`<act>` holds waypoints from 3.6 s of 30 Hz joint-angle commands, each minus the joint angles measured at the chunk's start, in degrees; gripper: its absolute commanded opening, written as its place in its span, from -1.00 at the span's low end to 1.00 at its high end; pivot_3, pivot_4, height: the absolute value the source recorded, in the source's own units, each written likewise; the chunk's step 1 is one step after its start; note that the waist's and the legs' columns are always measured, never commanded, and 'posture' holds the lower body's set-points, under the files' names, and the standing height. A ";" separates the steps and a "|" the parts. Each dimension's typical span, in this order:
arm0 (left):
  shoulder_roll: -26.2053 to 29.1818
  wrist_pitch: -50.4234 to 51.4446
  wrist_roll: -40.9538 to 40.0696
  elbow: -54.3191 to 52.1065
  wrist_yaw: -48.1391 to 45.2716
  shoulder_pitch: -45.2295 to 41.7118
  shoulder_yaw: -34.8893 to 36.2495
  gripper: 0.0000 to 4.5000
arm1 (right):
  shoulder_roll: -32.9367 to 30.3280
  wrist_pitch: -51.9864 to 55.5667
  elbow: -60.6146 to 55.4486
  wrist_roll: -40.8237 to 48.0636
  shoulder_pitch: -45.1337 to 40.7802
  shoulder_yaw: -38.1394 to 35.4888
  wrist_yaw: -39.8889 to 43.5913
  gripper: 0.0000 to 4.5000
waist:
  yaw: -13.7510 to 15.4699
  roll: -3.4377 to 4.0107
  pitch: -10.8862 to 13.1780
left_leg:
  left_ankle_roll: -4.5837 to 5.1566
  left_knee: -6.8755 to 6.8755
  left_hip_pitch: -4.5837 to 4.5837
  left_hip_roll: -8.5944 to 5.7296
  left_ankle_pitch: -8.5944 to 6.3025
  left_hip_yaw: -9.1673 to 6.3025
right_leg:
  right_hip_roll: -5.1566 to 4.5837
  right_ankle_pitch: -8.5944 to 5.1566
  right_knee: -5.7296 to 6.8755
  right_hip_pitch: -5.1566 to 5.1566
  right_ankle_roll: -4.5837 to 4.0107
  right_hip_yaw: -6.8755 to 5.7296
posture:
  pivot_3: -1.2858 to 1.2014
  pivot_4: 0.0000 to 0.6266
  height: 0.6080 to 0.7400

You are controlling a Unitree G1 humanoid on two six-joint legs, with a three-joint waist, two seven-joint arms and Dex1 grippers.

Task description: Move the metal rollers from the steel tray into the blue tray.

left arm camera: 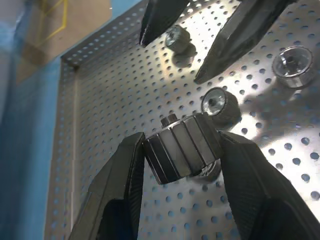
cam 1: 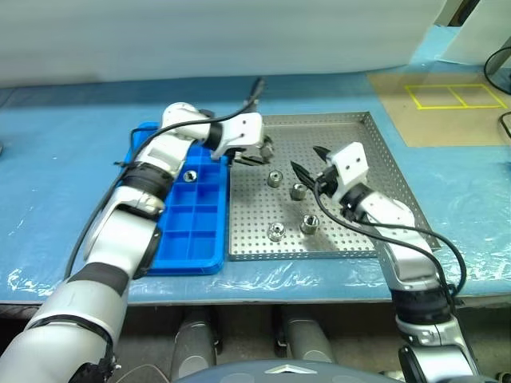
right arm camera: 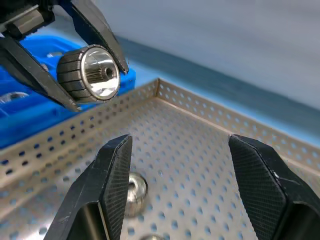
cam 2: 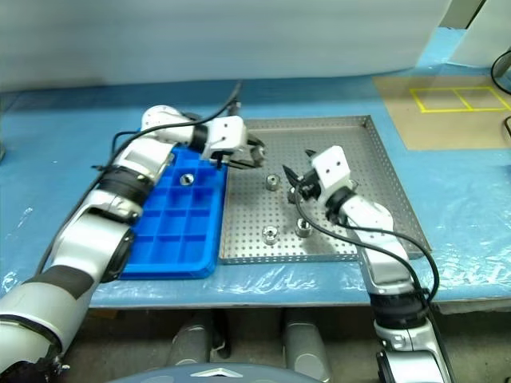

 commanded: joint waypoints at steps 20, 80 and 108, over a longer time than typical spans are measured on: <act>15.32 37.25 -11.58 -49.78 22.86 47.58 24.99 -0.09 | 8.88 -9.87 24.32 4.66 -19.74 11.40 27.02 0.39 | 9.04 0.07 0.07 | -0.21 -0.14 -0.17 0.09 0.10 -0.11 | -0.04 -0.12 0.15 -0.26 -0.19 -0.17 | 0.23 -0.52 1.00; -19.04 9.53 0.33 33.83 25.25 -11.37 -5.34 0.86 | -9.48 15.30 -25.88 9.75 20.29 -11.23 4.01 0.39 | -2.11 0.02 0.01 | 0.19 0.47 -0.31 -0.07 -0.12 -0.11 | 0.05 -0.16 -0.04 -0.09 0.51 -0.01 | -0.42 -0.52 1.00; -16.98 12.61 8.33 37.60 23.73 -8.40 -3.71 0.86 | -8.62 11.32 -20.79 6.58 19.35 -7.41 0.43 0.39 | -3.46 0.02 0.01 | 0.64 0.77 -0.18 -0.12 -0.42 -0.11 | -0.10 0.03 -0.33 0.43 0.26 -0.07 | -0.42 -0.52 1.00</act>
